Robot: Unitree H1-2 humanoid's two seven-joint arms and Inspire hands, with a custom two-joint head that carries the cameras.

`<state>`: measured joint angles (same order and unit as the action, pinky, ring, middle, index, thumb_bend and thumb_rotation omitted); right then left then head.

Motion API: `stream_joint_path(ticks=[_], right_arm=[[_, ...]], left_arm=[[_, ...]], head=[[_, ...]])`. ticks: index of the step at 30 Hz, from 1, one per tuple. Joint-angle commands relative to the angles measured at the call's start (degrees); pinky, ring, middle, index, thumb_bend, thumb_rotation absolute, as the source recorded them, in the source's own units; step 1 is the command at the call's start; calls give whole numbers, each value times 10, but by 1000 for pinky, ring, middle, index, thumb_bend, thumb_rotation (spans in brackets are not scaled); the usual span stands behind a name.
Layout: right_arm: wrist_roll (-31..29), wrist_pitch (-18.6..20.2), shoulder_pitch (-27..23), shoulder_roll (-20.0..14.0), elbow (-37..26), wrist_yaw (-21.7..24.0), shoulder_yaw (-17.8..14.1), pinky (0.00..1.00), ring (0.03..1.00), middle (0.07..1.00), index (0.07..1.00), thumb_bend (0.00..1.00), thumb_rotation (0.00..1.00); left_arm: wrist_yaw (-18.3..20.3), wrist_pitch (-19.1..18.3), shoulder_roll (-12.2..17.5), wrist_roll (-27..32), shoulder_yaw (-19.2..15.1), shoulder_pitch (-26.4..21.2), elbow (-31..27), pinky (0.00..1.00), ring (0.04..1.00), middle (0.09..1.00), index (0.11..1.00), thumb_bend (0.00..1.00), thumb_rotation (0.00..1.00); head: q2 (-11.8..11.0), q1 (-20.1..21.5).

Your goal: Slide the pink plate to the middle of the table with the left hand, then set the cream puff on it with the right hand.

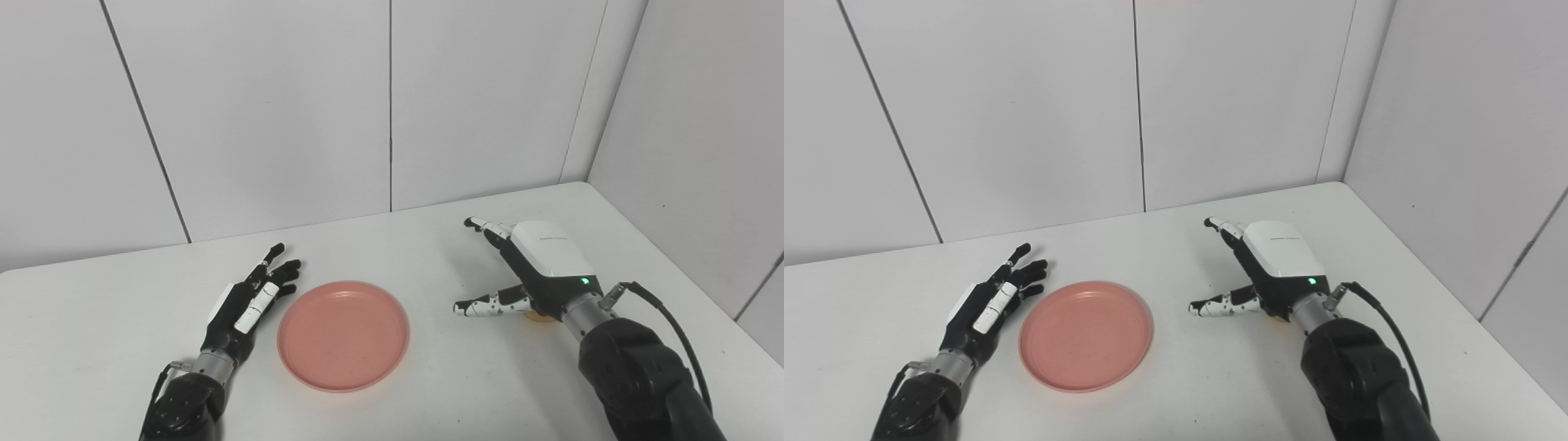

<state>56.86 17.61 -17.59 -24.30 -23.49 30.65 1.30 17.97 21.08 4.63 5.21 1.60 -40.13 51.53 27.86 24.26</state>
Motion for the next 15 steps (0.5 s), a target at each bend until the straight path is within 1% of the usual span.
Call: stream_joint_path(ticks=[1, 5, 8, 9, 11, 12, 15], right_arm=[[13, 13, -26, -21, 5, 5, -3, 660, 856, 869, 858, 1000, 546], [9, 10, -38, -41, 35, 16, -3, 686, 852, 855, 840, 1000, 538], [-2, 16, -47, -53, 55, 34, -5, 657, 849, 851, 831, 1000, 513], [-2, 25, -51, -55, 58, 46, -5, 646, 852, 854, 834, 1000, 508], [3, 38, -57, -60, 63, 67, -2, 644, 856, 867, 843, 1000, 449], [5, 43, -59, -64, 66, 74, 0, 642, 856, 868, 843, 1000, 444], [8, 47, -65, -74, 76, 84, 8, 615, 835, 863, 836, 996, 377]], left_arm=[[-4, 12, 2, -2, -2, 25, 21, 846, 873, 846, 941, 856, 753], [-7, 9, 0, -4, -1, 26, 20, 835, 868, 833, 935, 865, 759], [-7, 7, -3, -4, -1, 27, 18, 829, 869, 832, 936, 861, 758], [-7, 6, -4, -4, -2, 28, 16, 822, 868, 832, 936, 865, 757], [-6, 4, -5, -1, -3, 29, 13, 834, 872, 833, 934, 866, 747], [-6, 3, -5, -1, -3, 29, 13, 836, 872, 833, 934, 866, 746], [-4, 2, -4, 0, -4, 29, 12, 842, 875, 835, 932, 860, 745]], head=[[1, 1], [1, 0], [0, -3], [0, -3], [0, -2], [0, -1], [2, -1]])
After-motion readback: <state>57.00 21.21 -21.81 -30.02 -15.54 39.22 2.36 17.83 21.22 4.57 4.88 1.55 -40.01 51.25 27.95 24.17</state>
